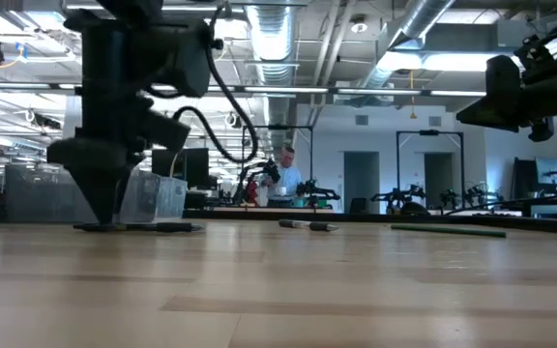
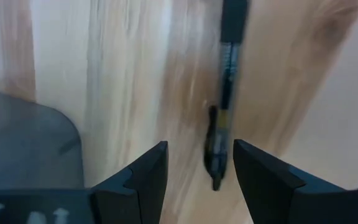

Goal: Sort pens & pencils
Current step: Put the silver pen into the black bin

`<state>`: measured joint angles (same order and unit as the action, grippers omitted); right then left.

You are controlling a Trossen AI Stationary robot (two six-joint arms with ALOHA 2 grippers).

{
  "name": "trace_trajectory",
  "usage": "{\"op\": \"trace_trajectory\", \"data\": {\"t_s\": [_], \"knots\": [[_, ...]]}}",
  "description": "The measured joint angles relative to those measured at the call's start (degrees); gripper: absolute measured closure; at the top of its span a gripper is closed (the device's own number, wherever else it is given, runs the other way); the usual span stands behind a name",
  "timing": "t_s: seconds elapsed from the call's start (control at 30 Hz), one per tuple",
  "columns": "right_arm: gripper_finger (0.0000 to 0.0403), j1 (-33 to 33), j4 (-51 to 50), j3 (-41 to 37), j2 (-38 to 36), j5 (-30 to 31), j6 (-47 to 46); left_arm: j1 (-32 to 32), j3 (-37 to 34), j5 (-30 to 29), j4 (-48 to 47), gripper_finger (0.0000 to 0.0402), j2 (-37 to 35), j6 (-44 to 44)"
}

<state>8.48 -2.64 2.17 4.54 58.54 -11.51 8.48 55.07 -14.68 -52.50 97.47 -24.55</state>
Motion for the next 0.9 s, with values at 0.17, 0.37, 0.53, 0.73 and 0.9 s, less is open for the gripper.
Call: {"op": "trace_trajectory", "data": {"t_s": [0.17,0.37,0.53,0.73,0.9], "knots": [[0.0321,0.0,0.0,0.0,0.0,0.0,0.0,-1.4,0.0,2.4,0.6,0.0229,2.3,2.4],[0.0321,0.0,0.0,0.0,0.0,0.0,0.0,-3.8,-0.2,6.0,2.3,0.0229,2.7,5.2],[0.0321,0.0,0.0,0.0,0.0,0.0,0.0,-5.3,-1.7,7.5,4.4,0.0229,2.5,6.7],[0.0321,0.0,0.0,0.0,0.0,0.0,0.0,-6.8,-4.0,12.0,7.3,0.0249,2.1,7.3],[0.0321,0.0,0.0,0.0,0.0,0.0,0.0,-7.2,-4.3,12.5,7.8,0.0269,1.5,7.6]]}}
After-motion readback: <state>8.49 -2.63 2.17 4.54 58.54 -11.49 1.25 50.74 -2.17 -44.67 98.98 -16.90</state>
